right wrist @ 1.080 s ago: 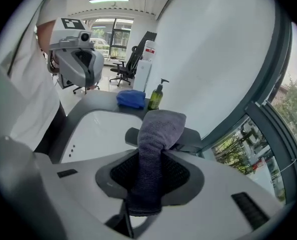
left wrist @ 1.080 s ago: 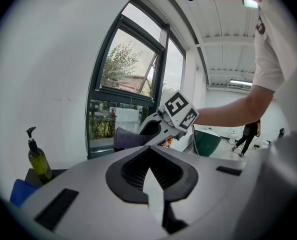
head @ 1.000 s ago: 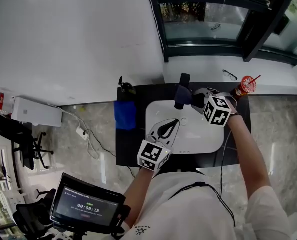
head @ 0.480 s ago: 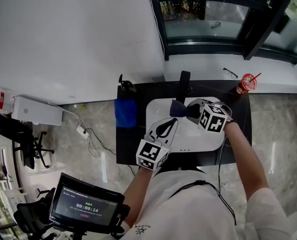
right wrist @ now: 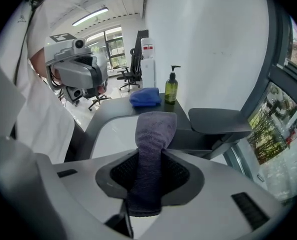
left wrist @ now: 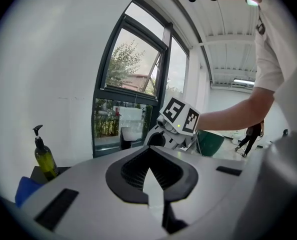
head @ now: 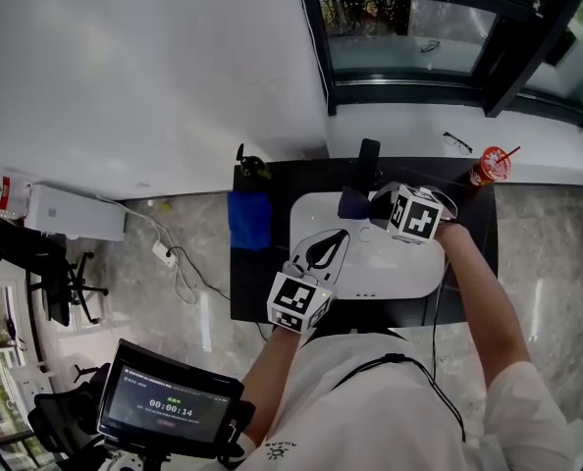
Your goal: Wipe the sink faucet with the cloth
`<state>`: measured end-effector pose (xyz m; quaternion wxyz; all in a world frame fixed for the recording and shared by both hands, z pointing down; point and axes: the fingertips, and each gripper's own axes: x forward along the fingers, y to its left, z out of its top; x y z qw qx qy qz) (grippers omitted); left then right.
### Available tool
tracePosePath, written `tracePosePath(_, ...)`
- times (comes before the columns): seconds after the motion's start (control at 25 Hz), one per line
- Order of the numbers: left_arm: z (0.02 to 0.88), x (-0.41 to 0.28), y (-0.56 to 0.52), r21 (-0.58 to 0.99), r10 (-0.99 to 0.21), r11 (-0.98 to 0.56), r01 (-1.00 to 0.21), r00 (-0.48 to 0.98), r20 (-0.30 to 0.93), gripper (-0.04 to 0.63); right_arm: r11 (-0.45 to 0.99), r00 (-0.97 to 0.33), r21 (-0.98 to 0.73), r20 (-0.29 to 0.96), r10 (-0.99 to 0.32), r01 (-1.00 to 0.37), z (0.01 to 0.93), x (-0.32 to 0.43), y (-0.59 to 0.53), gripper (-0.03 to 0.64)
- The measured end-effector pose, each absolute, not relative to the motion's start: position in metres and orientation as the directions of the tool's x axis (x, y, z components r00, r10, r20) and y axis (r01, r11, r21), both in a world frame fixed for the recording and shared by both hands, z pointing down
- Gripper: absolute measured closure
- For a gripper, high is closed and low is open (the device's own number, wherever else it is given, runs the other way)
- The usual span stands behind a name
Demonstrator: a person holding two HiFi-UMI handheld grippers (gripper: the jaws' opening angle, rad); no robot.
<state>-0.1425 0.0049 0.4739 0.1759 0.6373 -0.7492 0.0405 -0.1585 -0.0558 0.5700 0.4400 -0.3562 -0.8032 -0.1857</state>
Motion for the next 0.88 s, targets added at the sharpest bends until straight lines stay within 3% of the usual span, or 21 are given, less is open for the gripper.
tracePosePath(0.32, 0.474, -0.146, 0.005, 0.165, -0.938, 0.196, -0.967, -0.136, 0.318, 0.601, 0.742, -0.339, -0.029, 0.877, 0.341, 0.67, 0.578, -0.176, -0.089, 0.497)
tracePosePath(0.88, 0.471, -0.146, 0.003, 0.162, -0.94, 0.184, -0.969, -0.126, 0.316, 0.601, 0.907, -0.5, 0.101, 0.856, 0.13, 0.409, 0.581, -0.17, -0.16, 0.497)
